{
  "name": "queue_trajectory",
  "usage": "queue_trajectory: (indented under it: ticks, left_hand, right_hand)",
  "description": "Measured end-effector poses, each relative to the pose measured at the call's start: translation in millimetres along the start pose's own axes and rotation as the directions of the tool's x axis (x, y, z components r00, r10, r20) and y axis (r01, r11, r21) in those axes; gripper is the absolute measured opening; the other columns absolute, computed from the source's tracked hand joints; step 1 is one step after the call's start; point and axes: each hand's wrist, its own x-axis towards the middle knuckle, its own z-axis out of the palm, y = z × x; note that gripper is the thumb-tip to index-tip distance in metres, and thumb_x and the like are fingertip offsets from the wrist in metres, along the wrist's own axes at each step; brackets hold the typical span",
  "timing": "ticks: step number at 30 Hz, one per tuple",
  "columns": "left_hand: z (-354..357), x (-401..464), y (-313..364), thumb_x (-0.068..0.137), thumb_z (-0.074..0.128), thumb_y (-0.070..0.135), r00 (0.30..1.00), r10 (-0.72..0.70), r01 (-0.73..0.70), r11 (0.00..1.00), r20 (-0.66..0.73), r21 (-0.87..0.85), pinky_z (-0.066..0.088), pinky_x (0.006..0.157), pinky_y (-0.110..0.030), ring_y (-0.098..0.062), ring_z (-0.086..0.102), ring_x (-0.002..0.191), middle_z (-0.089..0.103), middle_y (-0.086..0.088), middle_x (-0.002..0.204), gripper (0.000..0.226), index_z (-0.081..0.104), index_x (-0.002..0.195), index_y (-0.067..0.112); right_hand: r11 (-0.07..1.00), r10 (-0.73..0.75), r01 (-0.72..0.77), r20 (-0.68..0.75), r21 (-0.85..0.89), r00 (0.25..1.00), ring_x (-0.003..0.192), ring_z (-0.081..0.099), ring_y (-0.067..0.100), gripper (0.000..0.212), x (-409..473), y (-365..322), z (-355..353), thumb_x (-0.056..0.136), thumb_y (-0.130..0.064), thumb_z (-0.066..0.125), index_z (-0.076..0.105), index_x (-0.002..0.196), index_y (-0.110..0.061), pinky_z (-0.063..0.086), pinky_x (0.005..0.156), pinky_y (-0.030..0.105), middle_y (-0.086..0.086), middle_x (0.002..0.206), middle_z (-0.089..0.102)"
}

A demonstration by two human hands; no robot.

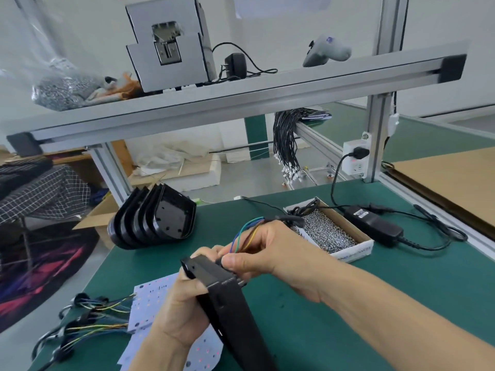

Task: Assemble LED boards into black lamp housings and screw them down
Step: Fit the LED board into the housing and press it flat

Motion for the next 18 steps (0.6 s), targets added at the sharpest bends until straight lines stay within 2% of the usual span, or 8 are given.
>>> queue_trajectory:
  ticks: [2, 3, 6, 8, 10, 12, 15, 18]
  left_hand:
    - [0, -3, -2, 0.041, 0.093, 0.026, 0.995, 0.036, -0.032, 0.999, 0.097, -0.035, 0.055, 0.058, -0.024, -0.018, 0.068, 0.065, 0.068, -0.005, 0.073, 0.038, 0.064, 0.062, 0.015]
    - [-1, -4, -3, 0.042, 0.094, 0.025, 0.997, 0.015, -0.014, 1.0, 0.078, -0.02, 0.056, 0.064, -0.028, -0.022, 0.069, 0.074, 0.07, -0.008, 0.081, 0.039, 0.066, 0.066, 0.014]
    - [1, -1, -6, 0.032, 0.097, 0.024, 0.995, -0.069, 0.068, 0.998, -0.071, -0.016, 0.059, 0.072, -0.037, -0.028, 0.071, 0.081, 0.072, -0.017, 0.092, 0.053, 0.072, 0.076, 0.009]
    - [6, 1, -4, 0.038, 0.091, 0.011, 0.984, -0.097, 0.099, 0.995, -0.15, 0.008, 0.06, 0.068, -0.036, -0.027, 0.071, 0.075, 0.073, -0.02, 0.087, 0.045, 0.074, 0.079, 0.004]
    - [10, 2, -1, 0.038, 0.08, -0.003, 0.969, -0.126, 0.137, 0.99, -0.212, 0.038, 0.059, 0.059, -0.033, -0.024, 0.071, 0.065, 0.073, -0.017, 0.078, 0.041, 0.073, 0.078, 0.002]
    - [12, 1, -1, 0.035, 0.079, -0.002, 0.956, -0.137, 0.157, 0.986, -0.261, 0.057, 0.058, 0.056, -0.033, -0.025, 0.071, 0.064, 0.074, -0.016, 0.078, 0.043, 0.075, 0.077, 0.002]
    - [22, -1, -5, 0.042, 0.08, 0.008, 0.941, -0.1, 0.143, 0.983, -0.325, 0.113, 0.058, 0.057, -0.035, -0.029, 0.072, 0.068, 0.074, -0.019, 0.083, 0.044, 0.073, 0.084, -0.001]
    - [32, -2, -8, 0.044, 0.082, 0.01, 0.942, -0.059, 0.129, 0.973, -0.331, 0.193, 0.058, 0.06, -0.034, -0.032, 0.072, 0.073, 0.074, -0.02, 0.087, 0.052, 0.07, 0.092, -0.005]
  right_hand:
    - [0.999, 0.036, -0.036, -0.022, 0.009, 0.999, 0.087, 0.067, 0.018, 0.008, -1, 3, -2, 0.086, -0.002, 0.067, 0.073, 0.09, -0.001, 0.049, 0.06, 0.012, 0.025, 0.107, 0.069]
    - [0.998, 0.059, -0.058, -0.039, 0.01, 0.998, 0.081, 0.065, 0.011, 0.008, -2, 5, -3, 0.087, -0.004, 0.067, 0.074, 0.09, -0.005, 0.048, 0.06, 0.012, 0.022, 0.107, 0.07]
    - [0.98, 0.161, -0.148, -0.096, 0.133, 0.982, 0.078, 0.065, 0.008, 0.019, -3, 12, -8, 0.086, -0.016, 0.069, 0.072, 0.101, -0.005, 0.05, 0.065, 0.015, 0.006, 0.096, 0.073]
    - [0.969, 0.216, -0.197, -0.127, 0.148, 0.968, 0.071, 0.065, 0.009, 0.031, -8, 12, -17, 0.084, -0.03, 0.068, 0.069, 0.102, -0.004, 0.051, 0.063, 0.016, 0.003, 0.086, 0.073]
    - [0.969, 0.237, -0.215, -0.206, 0.122, 0.949, 0.082, 0.07, 0.015, 0.052, -20, 14, -30, 0.079, -0.047, 0.065, 0.068, 0.103, -0.001, 0.055, 0.075, 0.024, 0.008, 0.099, 0.074]
    - [0.985, 0.154, -0.131, -0.236, 0.112, 0.959, 0.107, 0.066, 0.017, 0.062, -37, 19, -38, 0.075, -0.057, 0.068, 0.067, 0.114, -0.009, 0.052, 0.092, 0.031, 0.004, 0.116, 0.07]
    - [1.0, 0.019, -0.019, -0.112, 0.0, 0.994, 0.112, 0.063, 0.011, 0.048, -50, 27, -27, 0.076, -0.036, 0.076, 0.064, 0.119, -0.02, 0.05, 0.089, 0.021, -0.004, 0.116, 0.07]
    - [0.997, 0.061, -0.043, -0.31, 0.063, 0.949, 0.092, 0.07, 0.013, 0.024, -42, 37, -19, 0.08, -0.009, 0.076, 0.072, 0.102, -0.015, 0.053, 0.076, 0.018, 0.004, 0.1, 0.075]
